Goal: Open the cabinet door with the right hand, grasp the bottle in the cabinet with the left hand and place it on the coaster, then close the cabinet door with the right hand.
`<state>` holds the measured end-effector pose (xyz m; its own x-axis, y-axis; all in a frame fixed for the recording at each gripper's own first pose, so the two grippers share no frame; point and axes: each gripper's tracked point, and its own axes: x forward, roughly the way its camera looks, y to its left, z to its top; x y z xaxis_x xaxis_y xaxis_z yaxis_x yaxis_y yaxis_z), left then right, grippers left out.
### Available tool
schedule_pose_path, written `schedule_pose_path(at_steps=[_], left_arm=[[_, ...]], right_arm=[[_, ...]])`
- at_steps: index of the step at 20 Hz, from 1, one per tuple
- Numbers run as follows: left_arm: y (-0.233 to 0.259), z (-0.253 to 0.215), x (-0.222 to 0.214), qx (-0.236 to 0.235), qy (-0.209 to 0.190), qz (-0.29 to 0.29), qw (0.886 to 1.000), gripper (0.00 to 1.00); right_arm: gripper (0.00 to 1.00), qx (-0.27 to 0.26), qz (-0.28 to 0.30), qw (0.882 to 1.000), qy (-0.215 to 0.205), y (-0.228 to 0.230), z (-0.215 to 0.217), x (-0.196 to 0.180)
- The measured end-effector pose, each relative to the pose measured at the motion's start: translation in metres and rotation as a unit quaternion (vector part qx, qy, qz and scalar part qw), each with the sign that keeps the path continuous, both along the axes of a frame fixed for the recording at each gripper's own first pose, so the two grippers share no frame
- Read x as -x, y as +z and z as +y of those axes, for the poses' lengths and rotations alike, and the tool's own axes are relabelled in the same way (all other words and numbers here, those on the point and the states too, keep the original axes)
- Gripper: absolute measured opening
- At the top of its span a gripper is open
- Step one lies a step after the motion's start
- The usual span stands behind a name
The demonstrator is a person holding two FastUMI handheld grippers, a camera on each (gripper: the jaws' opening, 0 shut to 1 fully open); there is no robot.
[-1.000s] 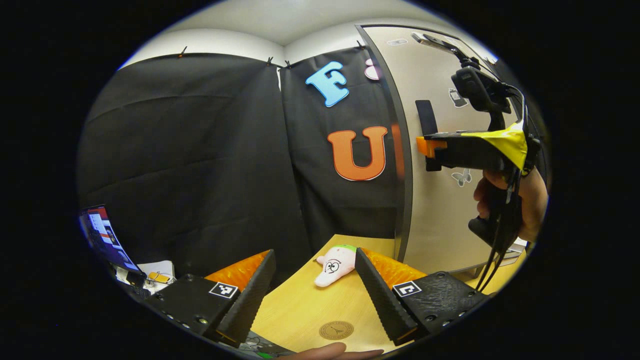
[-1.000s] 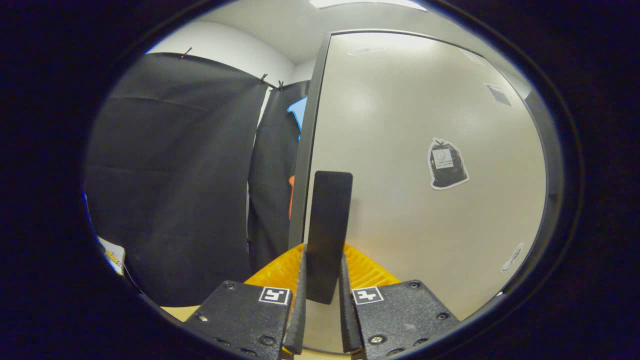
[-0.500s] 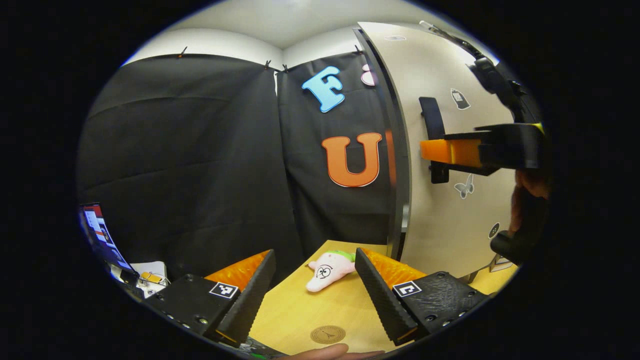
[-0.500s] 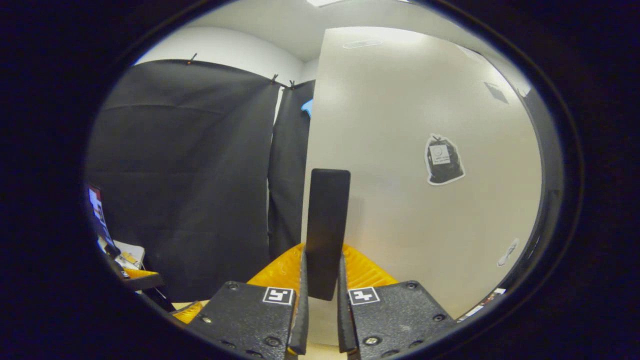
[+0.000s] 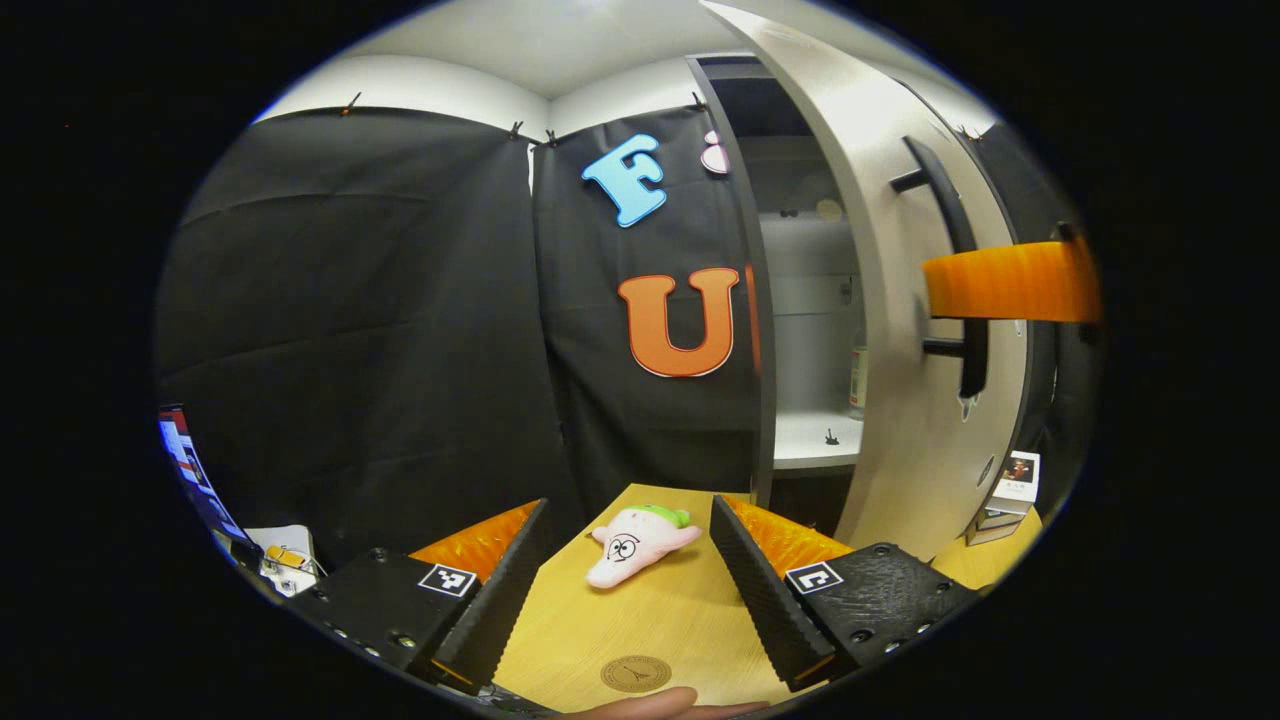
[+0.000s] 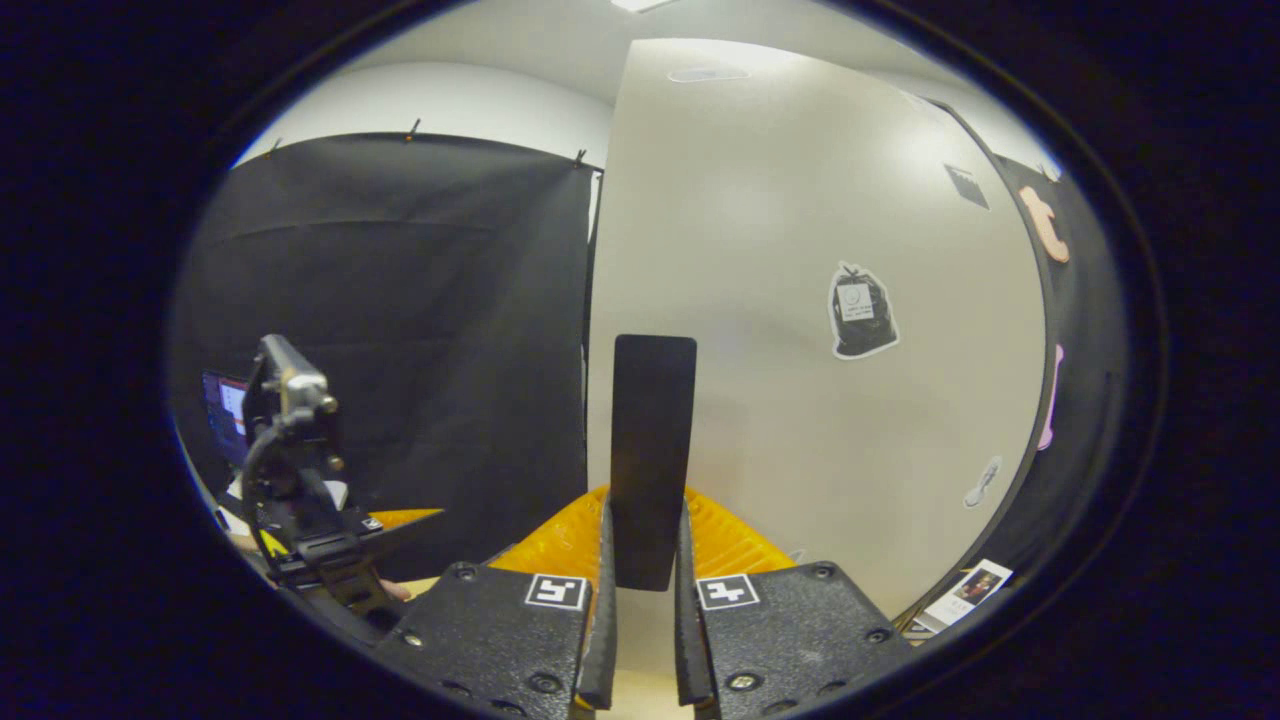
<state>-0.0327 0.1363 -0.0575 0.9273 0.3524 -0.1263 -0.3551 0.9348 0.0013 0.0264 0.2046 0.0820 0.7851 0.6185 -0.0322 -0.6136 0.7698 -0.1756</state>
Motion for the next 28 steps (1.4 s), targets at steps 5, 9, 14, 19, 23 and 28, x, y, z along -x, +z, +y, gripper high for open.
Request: schedule_pose_path(at_steps=[5,9,14,19,23,28], left_arm=[[0.004,-0.015,-0.021,-0.012,-0.036,-0.007,0.999,0.96],[0.008,-0.035,-0.043,0.004,-0.064,-0.019,0.998,0.96],[0.017,-0.077,-0.081,-0.002,-0.115,-0.029,0.993,0.96],[0.034,-0.135,-0.118,-0.018,-0.166,-0.044,0.985,1.00],[0.046,-0.172,-0.151,-0.015,-0.194,-0.050,0.980,0.95],[0.057,-0.186,-0.195,-0.008,-0.196,-0.054,0.979,0.96]], right_arm=[[0.27,-0.004,0.023,0.999,0.028,-0.002,-0.011,0.008],[0.27,0.001,0.026,1.000,0.016,-0.003,-0.023,0.014],[0.27,0.004,0.028,0.999,-0.039,-0.004,-0.043,0.021],[0.27,-0.002,0.039,0.993,-0.116,-0.002,-0.059,0.021],[0.26,-0.044,0.052,0.985,-0.160,-0.001,-0.081,0.038],[0.24,-0.057,0.017,0.967,-0.247,0.017,-0.123,0.048]])
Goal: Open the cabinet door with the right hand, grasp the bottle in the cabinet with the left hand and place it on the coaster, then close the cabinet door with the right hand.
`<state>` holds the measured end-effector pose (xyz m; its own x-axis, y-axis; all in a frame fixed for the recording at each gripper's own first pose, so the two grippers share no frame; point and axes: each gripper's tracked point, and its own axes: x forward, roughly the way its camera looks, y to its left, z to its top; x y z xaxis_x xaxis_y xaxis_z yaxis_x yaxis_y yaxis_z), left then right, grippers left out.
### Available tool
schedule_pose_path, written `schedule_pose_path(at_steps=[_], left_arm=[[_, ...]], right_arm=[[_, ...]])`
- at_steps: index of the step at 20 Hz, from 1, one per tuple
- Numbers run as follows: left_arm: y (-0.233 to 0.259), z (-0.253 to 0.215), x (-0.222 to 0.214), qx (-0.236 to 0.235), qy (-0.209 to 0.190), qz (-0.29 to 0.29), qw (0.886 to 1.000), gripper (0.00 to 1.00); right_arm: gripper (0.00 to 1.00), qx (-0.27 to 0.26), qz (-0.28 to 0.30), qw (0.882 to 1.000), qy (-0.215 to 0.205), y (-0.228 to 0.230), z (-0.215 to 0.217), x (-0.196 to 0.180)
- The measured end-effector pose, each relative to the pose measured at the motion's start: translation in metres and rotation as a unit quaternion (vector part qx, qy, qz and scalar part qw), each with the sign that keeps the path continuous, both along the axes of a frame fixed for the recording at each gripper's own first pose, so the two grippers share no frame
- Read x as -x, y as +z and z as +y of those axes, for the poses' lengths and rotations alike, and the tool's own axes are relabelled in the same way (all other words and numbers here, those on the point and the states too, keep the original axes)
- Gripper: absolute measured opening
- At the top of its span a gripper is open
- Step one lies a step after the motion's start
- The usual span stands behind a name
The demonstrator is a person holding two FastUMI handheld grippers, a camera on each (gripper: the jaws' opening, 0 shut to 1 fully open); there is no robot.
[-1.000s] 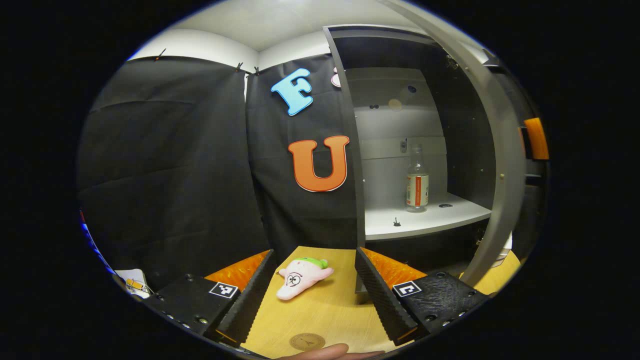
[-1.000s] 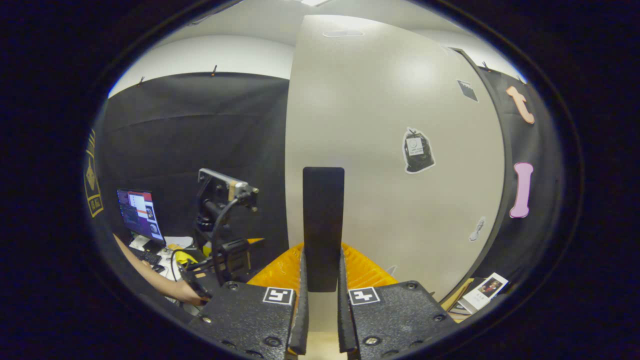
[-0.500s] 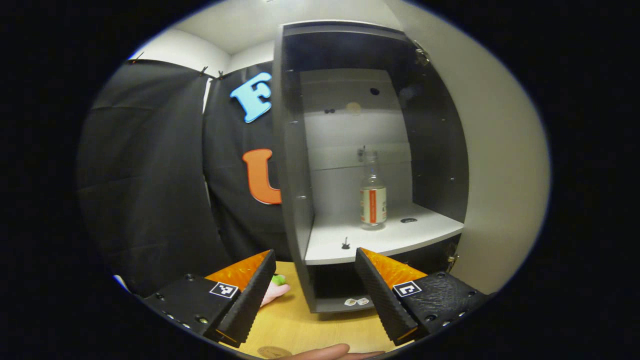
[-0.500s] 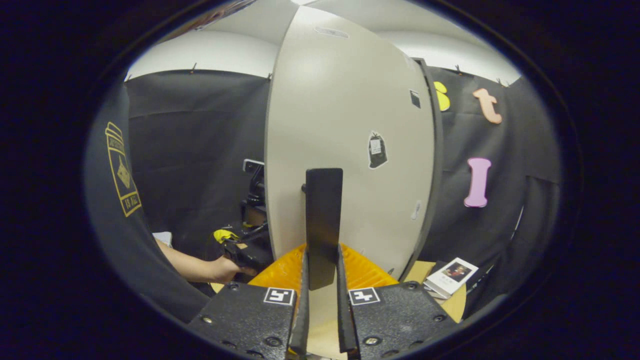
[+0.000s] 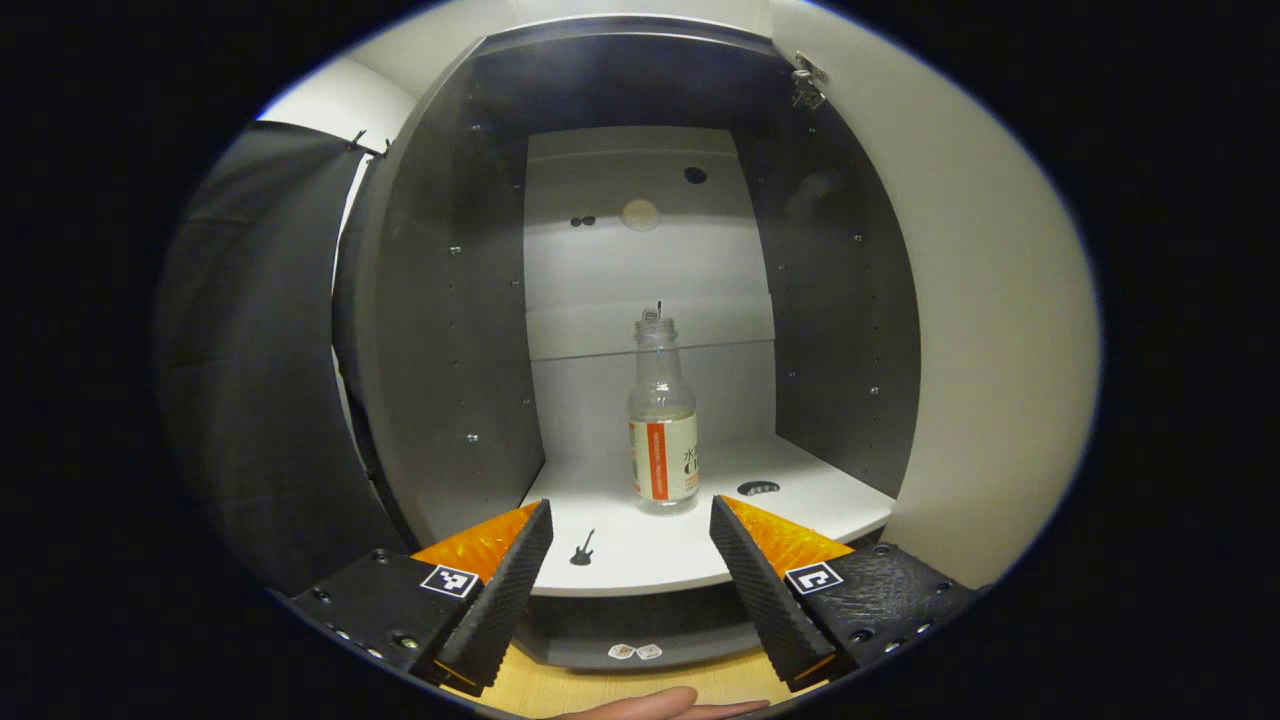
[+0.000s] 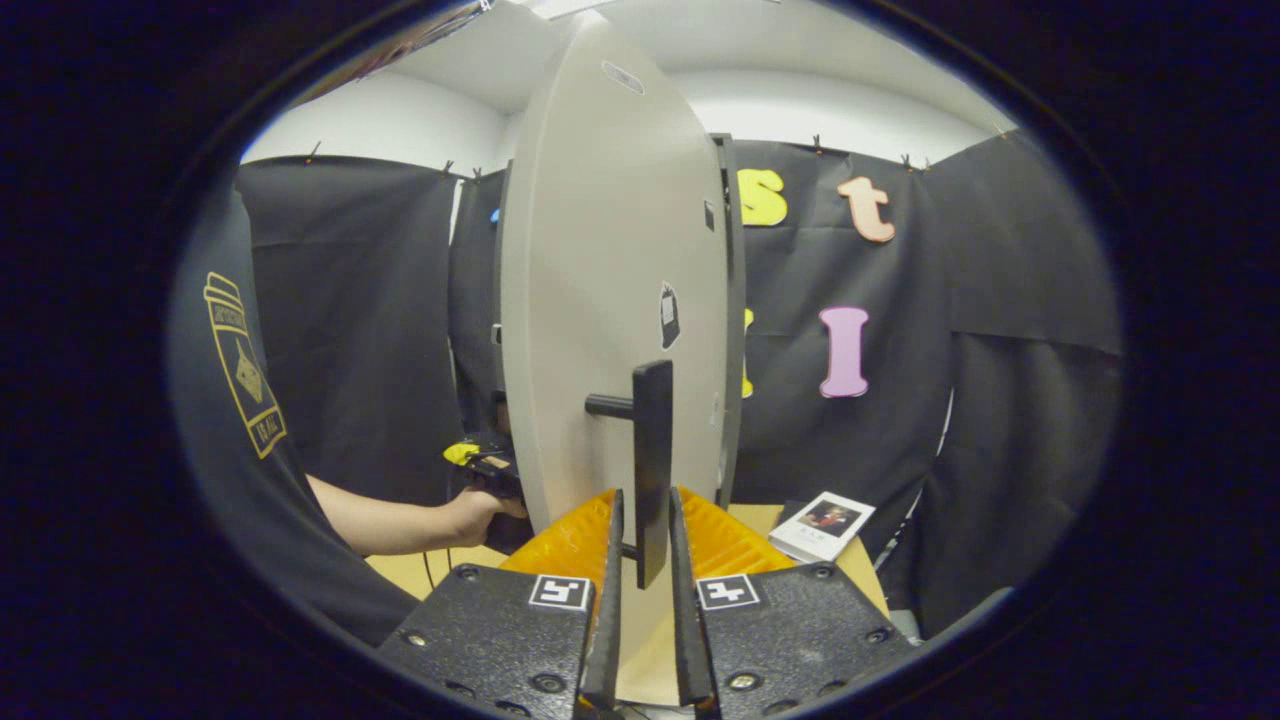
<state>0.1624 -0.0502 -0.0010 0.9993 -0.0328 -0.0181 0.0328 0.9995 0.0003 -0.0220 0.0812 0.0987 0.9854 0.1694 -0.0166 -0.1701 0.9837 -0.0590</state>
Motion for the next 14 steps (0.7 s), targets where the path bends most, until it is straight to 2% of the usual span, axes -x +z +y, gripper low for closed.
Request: schedule_pose_path(at_steps=[3,4,5,6,7,8,9,12,13,14], left_arm=[[0.012,-0.002,-0.028,-0.007,0.001,-0.010,1.000,0.95],[0.016,-0.005,-0.036,-0.008,0.000,-0.013,1.000,0.96],[0.021,-0.007,-0.046,-0.011,0.001,-0.017,1.000,0.96],[0.025,-0.011,-0.054,-0.014,0.001,-0.020,1.000,0.96],[0.028,-0.014,-0.063,-0.014,0.001,-0.022,1.000,0.95],[0.030,-0.019,-0.071,-0.012,0.000,-0.021,1.000,0.95],[0.032,-0.022,-0.079,-0.009,0.001,-0.021,1.000,0.95],[0.033,-0.027,-0.100,-0.005,0.009,-0.017,1.000,0.95],[0.033,-0.027,-0.107,-0.003,0.011,-0.013,1.000,0.95],[0.031,-0.024,-0.113,-0.001,0.015,-0.010,1.000,0.95]], right_arm=[[0.25,-0.028,-0.006,0.999,-0.045,0.000,-0.026,0.004],[0.18,-0.036,-0.008,0.997,-0.066,0.001,-0.037,0.003],[0.20,-0.032,-0.012,0.996,-0.084,0.005,-0.048,0.004],[0.13,-0.027,-0.022,0.995,-0.090,0.009,-0.050,0.005],[0.13,-0.021,-0.030,0.993,-0.108,0.012,-0.059,0.006],[0.17,-0.016,-0.034,0.992,-0.123,0.012,-0.066,0.008],[0.17,-0.014,-0.038,0.989,-0.143,0.012,-0.078,0.009],[0.27,-0.038,-0.044,0.985,-0.165,0.012,-0.095,0.011],[0.33,-0.051,-0.043,0.984,-0.163,0.011,-0.097,0.012],[0.45,-0.059,-0.039,0.984,-0.160,0.008,-0.100,0.011]])
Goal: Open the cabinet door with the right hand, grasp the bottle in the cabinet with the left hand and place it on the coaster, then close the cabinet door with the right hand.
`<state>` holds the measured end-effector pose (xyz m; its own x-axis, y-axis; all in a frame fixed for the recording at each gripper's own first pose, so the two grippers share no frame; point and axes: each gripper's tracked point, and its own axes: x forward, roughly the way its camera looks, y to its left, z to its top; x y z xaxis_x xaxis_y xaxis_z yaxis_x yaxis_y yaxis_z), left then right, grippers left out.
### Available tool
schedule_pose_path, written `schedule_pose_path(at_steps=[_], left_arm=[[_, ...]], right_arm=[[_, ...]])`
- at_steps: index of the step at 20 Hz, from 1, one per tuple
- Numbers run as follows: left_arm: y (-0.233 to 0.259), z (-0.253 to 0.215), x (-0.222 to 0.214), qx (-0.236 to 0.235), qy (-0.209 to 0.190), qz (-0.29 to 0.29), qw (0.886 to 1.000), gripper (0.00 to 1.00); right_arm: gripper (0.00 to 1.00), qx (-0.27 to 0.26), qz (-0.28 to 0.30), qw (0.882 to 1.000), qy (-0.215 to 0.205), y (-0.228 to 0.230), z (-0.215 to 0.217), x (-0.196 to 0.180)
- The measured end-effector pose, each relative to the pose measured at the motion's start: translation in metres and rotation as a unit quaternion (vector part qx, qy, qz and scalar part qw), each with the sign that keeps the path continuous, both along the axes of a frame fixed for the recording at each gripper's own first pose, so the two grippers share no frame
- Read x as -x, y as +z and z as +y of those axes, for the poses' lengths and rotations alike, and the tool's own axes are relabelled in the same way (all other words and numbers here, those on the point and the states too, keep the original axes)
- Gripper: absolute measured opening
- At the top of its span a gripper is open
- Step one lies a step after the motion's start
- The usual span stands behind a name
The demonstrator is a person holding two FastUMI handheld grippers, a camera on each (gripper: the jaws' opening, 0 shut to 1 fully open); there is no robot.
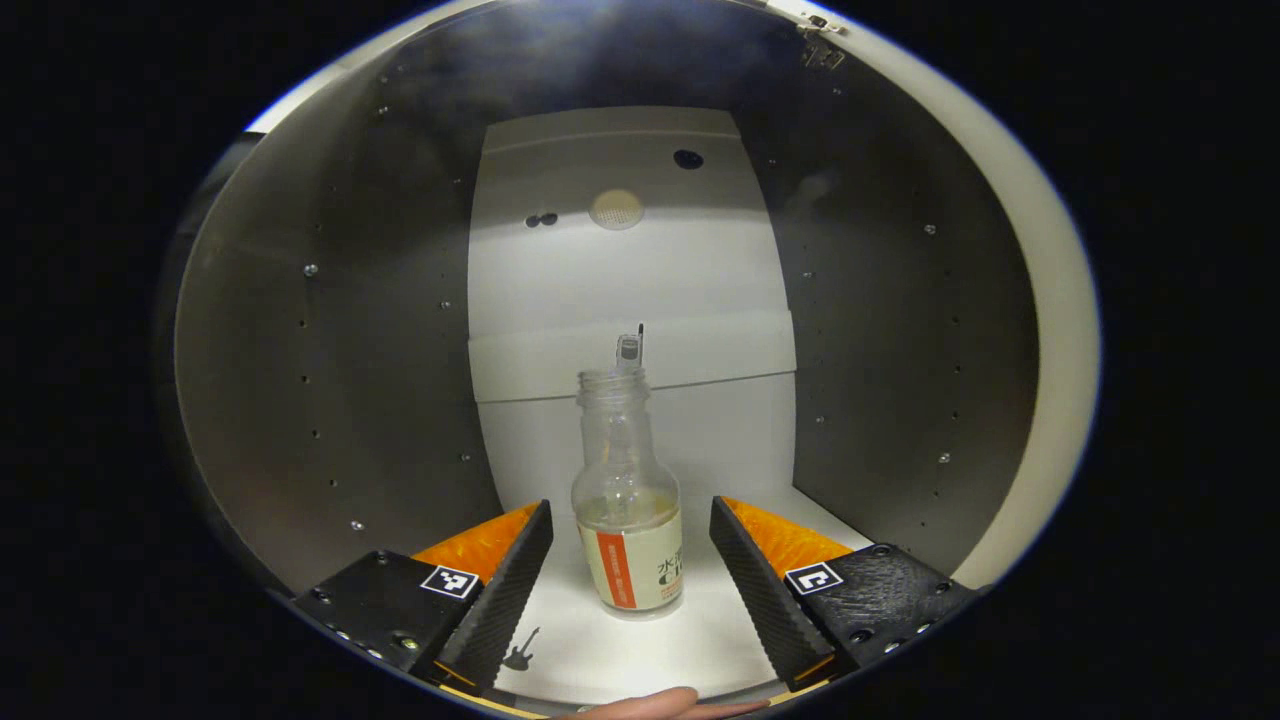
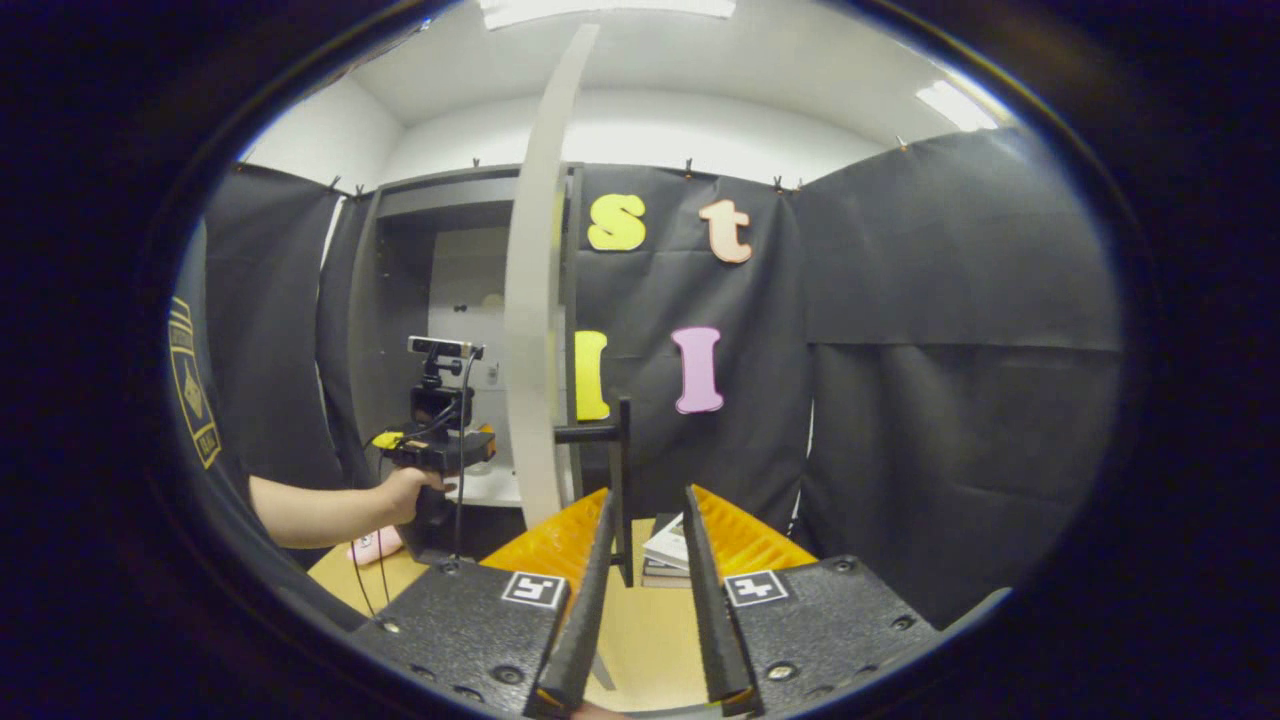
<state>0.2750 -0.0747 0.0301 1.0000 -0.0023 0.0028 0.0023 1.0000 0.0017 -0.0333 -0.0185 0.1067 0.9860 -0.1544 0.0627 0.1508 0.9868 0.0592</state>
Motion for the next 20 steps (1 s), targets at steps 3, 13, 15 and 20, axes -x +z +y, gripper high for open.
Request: schedule_pose_path(at_steps=[3,13,15,20], left_arm=[[-0.004,0.001,-0.016,0.001,0.005,0.007,1.000,0.95],[-0.002,0.004,-0.049,-0.015,0.036,0.008,0.999,0.95],[-0.001,0.011,-0.050,-0.020,0.049,0.003,0.999,0.92],[-0.001,0.006,-0.050,0.003,0.035,0.001,0.999,0.76]], right_arm=[[0.70,-0.009,0.017,1.000,-0.004,-0.010,-0.010,-0.002],[0.77,-0.027,0.011,0.999,0.029,-0.009,-0.011,-0.010],[0.75,-0.030,0.007,0.999,0.031,-0.010,-0.012,-0.011],[0.77,-0.030,0.005,0.999,0.033,-0.011,-0.012,-0.011]])
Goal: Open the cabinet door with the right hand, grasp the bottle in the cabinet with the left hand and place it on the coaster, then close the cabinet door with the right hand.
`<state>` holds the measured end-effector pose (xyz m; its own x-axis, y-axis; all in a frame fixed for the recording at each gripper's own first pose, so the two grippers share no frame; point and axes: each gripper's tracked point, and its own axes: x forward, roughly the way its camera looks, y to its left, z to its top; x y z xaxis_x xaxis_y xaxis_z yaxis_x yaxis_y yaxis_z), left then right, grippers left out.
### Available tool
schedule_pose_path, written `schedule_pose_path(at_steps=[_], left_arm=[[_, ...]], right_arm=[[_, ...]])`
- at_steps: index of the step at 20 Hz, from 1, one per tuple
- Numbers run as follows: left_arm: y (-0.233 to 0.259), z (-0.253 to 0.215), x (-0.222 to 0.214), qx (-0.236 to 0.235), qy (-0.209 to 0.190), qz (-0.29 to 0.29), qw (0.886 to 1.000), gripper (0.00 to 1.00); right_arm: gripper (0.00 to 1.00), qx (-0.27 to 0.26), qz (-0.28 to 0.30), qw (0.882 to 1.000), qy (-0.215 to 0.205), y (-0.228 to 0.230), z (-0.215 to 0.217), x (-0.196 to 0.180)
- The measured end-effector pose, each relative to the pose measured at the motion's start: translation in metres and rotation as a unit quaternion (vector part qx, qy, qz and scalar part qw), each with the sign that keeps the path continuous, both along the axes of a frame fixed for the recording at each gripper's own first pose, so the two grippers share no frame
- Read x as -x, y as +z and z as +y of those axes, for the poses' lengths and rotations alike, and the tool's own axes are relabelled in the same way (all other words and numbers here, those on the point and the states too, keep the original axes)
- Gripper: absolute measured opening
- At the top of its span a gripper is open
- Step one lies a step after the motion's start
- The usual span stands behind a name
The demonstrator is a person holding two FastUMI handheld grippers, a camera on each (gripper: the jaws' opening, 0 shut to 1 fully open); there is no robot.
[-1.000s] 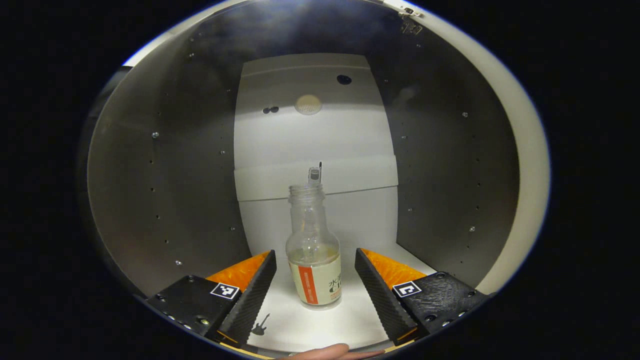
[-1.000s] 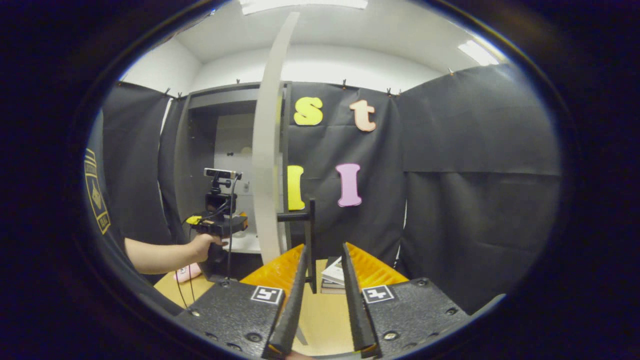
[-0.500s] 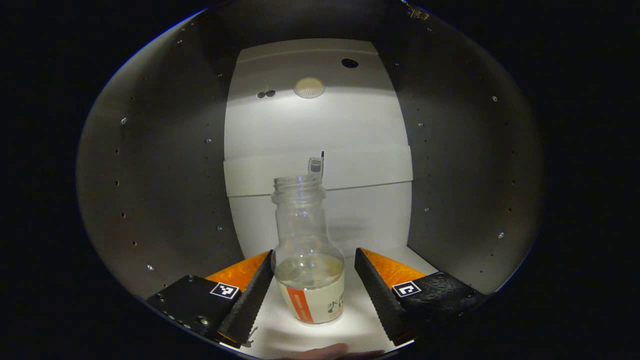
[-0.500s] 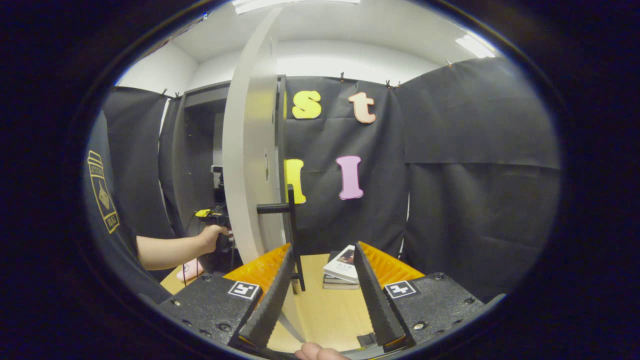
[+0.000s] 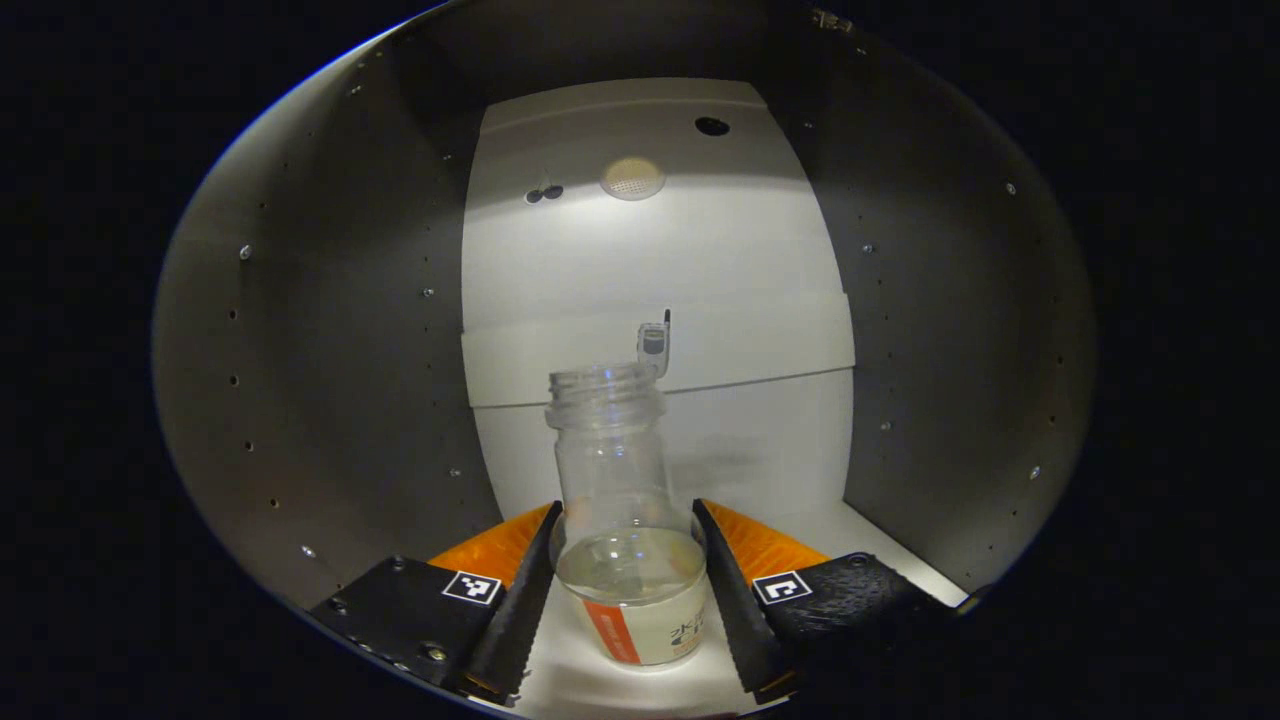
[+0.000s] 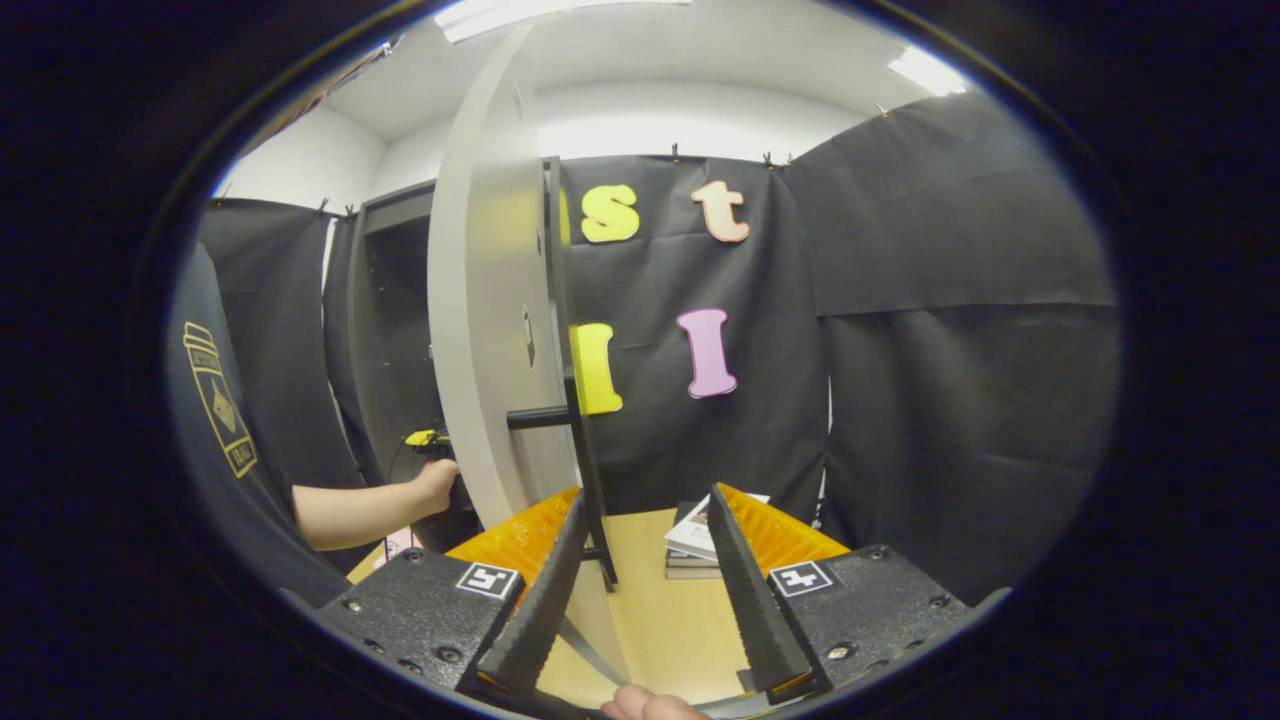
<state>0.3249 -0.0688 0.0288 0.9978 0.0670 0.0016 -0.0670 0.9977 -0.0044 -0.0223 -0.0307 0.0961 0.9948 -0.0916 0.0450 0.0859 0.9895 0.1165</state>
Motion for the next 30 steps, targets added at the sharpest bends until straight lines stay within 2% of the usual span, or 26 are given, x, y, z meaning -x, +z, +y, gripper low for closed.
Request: schedule_pose_path(at_steps=[1,2,3,5,6,7,8,12,15,17,18,19,20,22,23,25,26,27,28,29,30], left_arm=[[0.001,0.001,0.001,0.005,0.000,-0.001,1.000,0.86],[0.002,0.002,0.001,0.008,0.004,-0.003,1.000,0.76],[0.003,0.003,0.002,0.011,0.008,-0.004,1.000,0.74],[0.005,0.005,0.006,0.012,0.015,-0.005,1.000,0.74],[0.007,0.006,0.009,0.015,0.015,-0.006,1.000,0.74],[0.008,0.007,0.012,0.019,0.013,-0.007,1.000,0.74],[0.008,0.010,0.015,0.023,0.014,-0.006,1.000,0.74],[0.017,0.013,0.042,0.032,0.020,-0.011,0.999,0.74],[0.022,0.023,0.070,0.018,0.033,-0.018,0.999,0.74],[0.029,0.026,0.096,0.015,0.038,-0.025,0.999,0.74],[0.031,0.027,0.107,0.013,0.032,-0.028,0.999,0.79],[0.035,0.027,0.119,0.011,0.028,-0.033,0.999,0.74],[0.037,0.028,0.131,0.007,0.026,-0.034,0.999,0.74],[0.036,0.035,0.153,0.006,0.031,-0.030,0.999,0.63],[0.032,0.040,0.164,0.012,0.035,-0.029,0.999,0.74],[0.022,0.053,0.188,0.030,0.041,-0.019,0.999,0.74],[0.017,0.057,0.203,0.043,0.040,-0.010,0.998,0.74],[0.015,0.066,0.216,0.050,0.043,-0.011,0.998,0.64],[0.015,0.078,0.232,0.052,0.044,-0.018,0.998,0.74],[0.016,0.090,0.246,0.049,0.047,-0.028,0.997,0.74],[0.016,0.103,0.261,0.042,0.052,-0.037,0.997,0.74]], right_arm=[[0.77,0.000,-0.001,1.000,0.001,0.000,0.000,0.000],[0.78,-0.001,-0.001,1.000,0.003,0.000,-0.001,-0.001],[0.78,-0.003,-0.001,1.000,0.004,-0.001,-0.002,-0.001],[0.78,-0.005,-0.004,1.000,0.005,-0.002,-0.005,-0.001],[0.84,-0.008,-0.005,1.000,0.008,-0.002,-0.005,-0.001],[0.85,-0.011,-0.006,1.000,0.012,-0.002,-0.005,-0.002],[0.91,-0.015,-0.009,1.000,0.017,-0.002,-0.006,-0.003],[0.96,-0.023,-0.010,0.999,0.041,-0.006,-0.012,-0.005],[1.00,-0.024,-0.003,0.997,0.079,-0.008,-0.012,-0.007],[1.00,0.002,0.010,0.993,0.120,-0.011,-0.013,0.002],[1.00,0.018,0.018,0.990,0.141,-0.013,-0.020,0.010],[1.00,0.026,0.032,0.987,0.154,-0.018,-0.034,0.018],[1.00,0.025,0.047,0.986,0.156,-0.024,-0.053,0.024],[1.00,0.002,0.055,0.992,0.110,-0.023,-0.102,0.014],[1.00,-0.022,0.048,0.996,0.079,-0.021,-0.127,0.003],[0.99,-0.104,0.021,0.994,0.019,-0.018,-0.158,-0.022],[0.99,-0.147,0.016,0.989,-0.007,-0.025,-0.168,-0.035],[0.99,-0.185,0.025,0.982,-0.030,-0.039,-0.176,-0.046],[0.99,-0.217,0.041,0.973,-0.062,-0.056,-0.182,-0.050],[0.94,-0.243,0.052,0.964,-0.093,-0.074,-0.187,-0.052],[0.99,-0.260,0.064,0.956,-0.121,-0.088,-0.189,-0.052]])
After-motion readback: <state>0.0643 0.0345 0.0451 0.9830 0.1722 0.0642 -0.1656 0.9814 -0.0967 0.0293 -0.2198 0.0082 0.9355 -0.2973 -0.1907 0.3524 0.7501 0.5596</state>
